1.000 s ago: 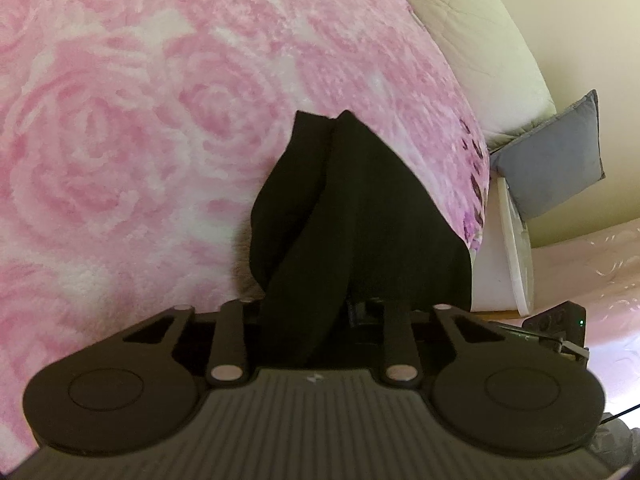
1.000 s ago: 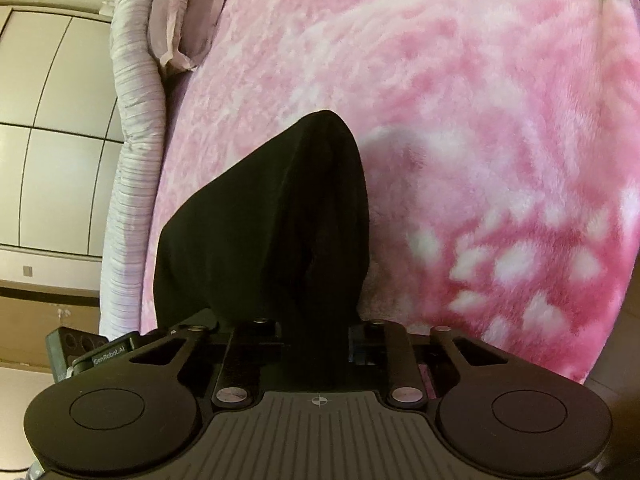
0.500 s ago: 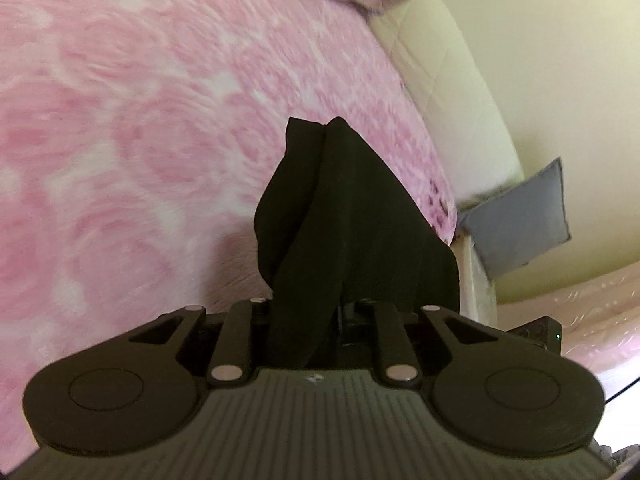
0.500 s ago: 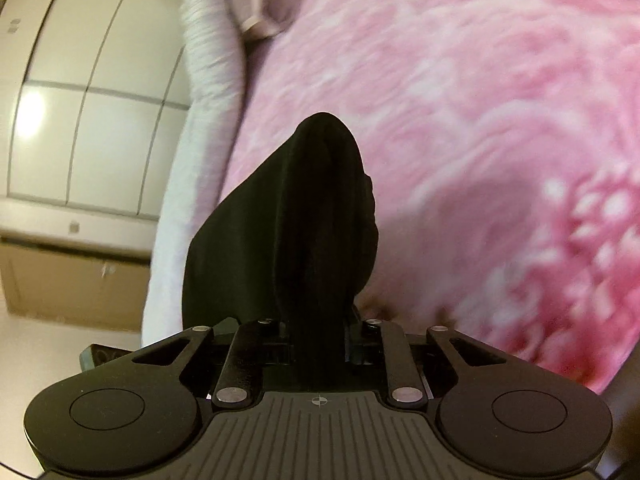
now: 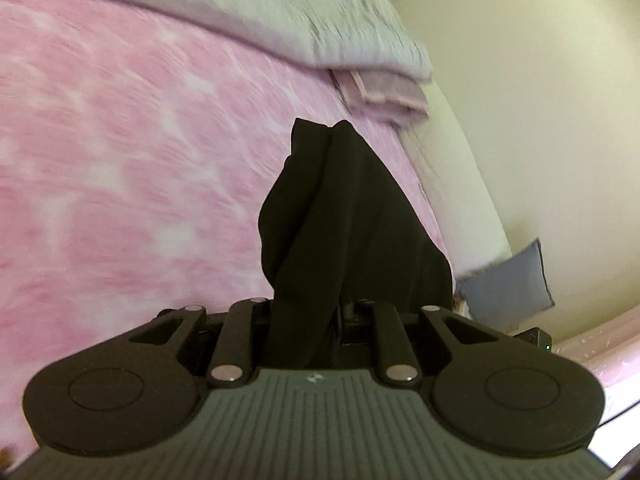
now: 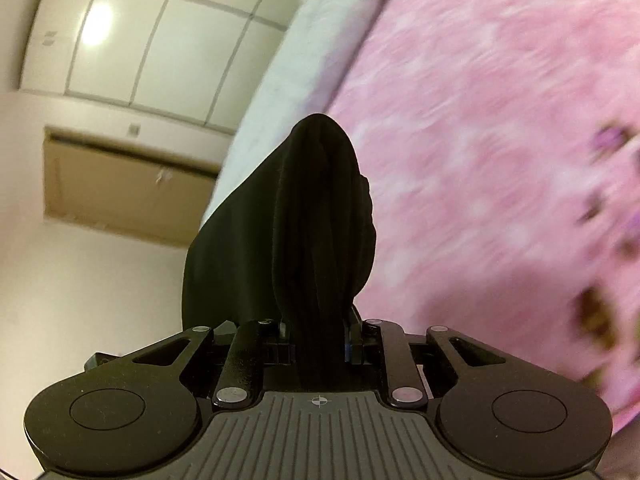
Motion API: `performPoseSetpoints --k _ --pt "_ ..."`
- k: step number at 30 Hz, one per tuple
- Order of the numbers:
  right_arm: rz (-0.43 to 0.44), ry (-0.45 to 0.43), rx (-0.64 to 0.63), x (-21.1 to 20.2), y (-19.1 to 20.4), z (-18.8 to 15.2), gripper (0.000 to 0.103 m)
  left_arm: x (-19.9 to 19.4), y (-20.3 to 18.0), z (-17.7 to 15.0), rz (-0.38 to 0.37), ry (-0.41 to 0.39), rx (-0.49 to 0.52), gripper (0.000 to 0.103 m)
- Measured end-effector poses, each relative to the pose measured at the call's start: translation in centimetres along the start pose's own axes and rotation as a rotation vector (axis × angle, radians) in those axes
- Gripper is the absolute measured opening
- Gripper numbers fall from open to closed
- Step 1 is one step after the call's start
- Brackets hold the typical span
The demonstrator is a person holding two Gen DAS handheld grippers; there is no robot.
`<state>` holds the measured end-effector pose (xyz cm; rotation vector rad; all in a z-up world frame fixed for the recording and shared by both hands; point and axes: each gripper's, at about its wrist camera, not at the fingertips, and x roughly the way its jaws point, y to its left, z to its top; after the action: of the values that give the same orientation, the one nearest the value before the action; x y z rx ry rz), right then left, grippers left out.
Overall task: Fold clothes
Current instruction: 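Lift the black pants with both tools and carry them toward the clothes stack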
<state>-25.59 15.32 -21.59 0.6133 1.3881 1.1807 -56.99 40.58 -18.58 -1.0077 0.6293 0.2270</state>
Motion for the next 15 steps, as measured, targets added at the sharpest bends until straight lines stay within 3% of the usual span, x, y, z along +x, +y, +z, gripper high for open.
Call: performPoseSetpoints --k 6,10,15 --pt "0.063 0.155 -0.029 6.9 9.5 -5.4 0.018 -13.6 2.0 -1.3 0.099 -0.175 -0.084 0.015" --pt "0.101 0.280 -0.099 10.8 15.7 -7.1 0.018 -22.6 3.4 -2.2 0.165 -0.292 -0.141 0.015" --pt "0.153 0.439 -0.190 14.8 20.9 -10.8 0.018 -29.6 4.6 -6.1 0.232 -0.449 -0.255 0.015"
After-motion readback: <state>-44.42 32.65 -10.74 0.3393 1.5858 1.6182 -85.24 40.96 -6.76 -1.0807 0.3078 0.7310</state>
